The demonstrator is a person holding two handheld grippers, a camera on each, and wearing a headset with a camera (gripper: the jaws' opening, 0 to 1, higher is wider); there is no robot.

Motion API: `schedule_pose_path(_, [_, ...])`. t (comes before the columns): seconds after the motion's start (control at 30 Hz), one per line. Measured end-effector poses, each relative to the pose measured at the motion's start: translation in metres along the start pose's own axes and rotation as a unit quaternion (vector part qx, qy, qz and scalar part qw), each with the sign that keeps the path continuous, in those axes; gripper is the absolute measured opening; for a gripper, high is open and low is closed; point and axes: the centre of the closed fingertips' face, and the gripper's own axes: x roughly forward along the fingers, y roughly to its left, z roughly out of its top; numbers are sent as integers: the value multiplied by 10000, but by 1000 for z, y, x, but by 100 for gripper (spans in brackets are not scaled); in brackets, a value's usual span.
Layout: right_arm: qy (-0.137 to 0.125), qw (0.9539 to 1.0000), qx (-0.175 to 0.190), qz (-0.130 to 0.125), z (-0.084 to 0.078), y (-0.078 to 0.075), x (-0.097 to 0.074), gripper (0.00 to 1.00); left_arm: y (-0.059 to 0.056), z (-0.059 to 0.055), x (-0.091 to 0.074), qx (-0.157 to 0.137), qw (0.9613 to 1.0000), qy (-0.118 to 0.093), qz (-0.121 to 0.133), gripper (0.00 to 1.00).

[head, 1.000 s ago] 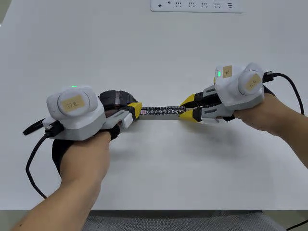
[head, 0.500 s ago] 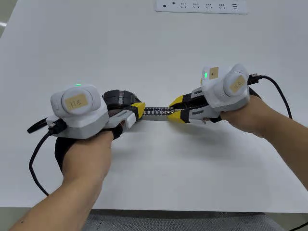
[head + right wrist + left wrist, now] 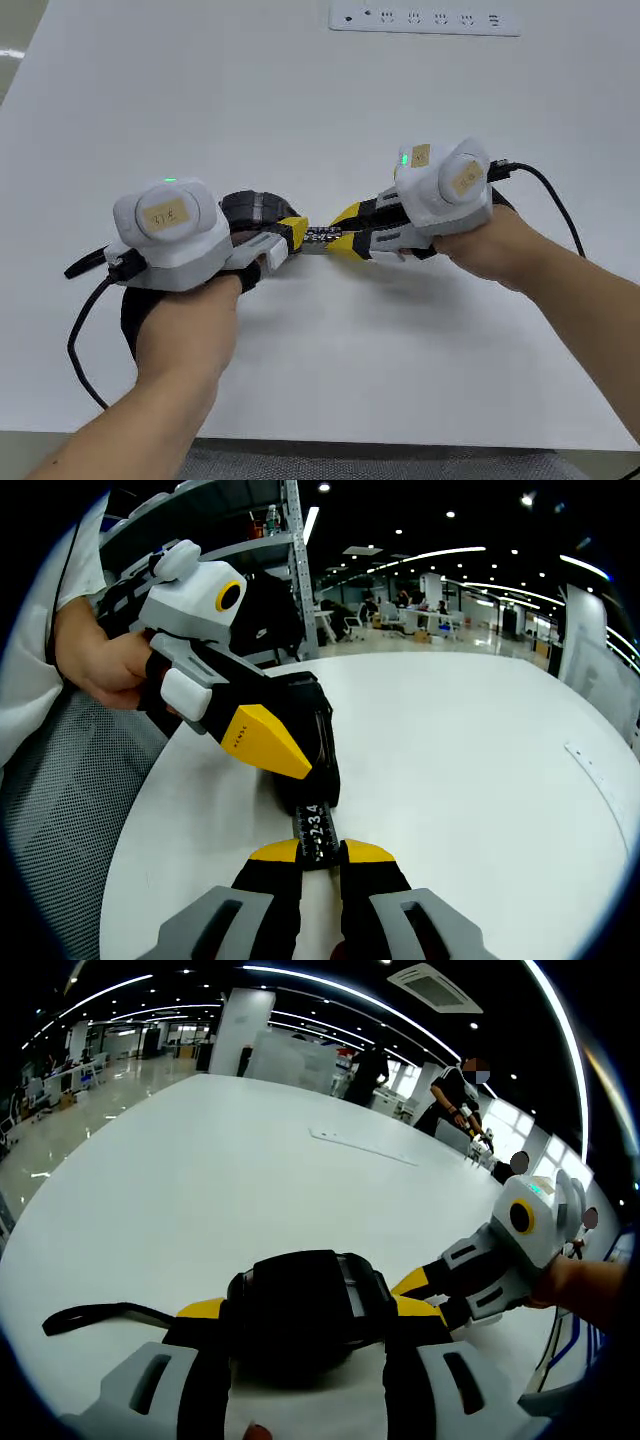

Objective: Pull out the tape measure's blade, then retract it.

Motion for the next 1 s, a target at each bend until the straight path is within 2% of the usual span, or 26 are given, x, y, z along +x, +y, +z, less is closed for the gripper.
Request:
schedule_pose_path(0.43, [-104, 9999, 6, 64, 11, 3, 16, 11, 0, 0, 0, 3, 10000, -4, -3, 58])
schedule_pose_path(0.83, [-94, 9999, 106, 34, 9, 3, 16, 13, -1, 1, 1, 28, 10000, -10, -20, 59])
schedule_pose_path(1.0, [-107, 9997, 198, 40, 10, 4, 14, 15, -2, 0, 1, 10, 9999, 45, -137, 60])
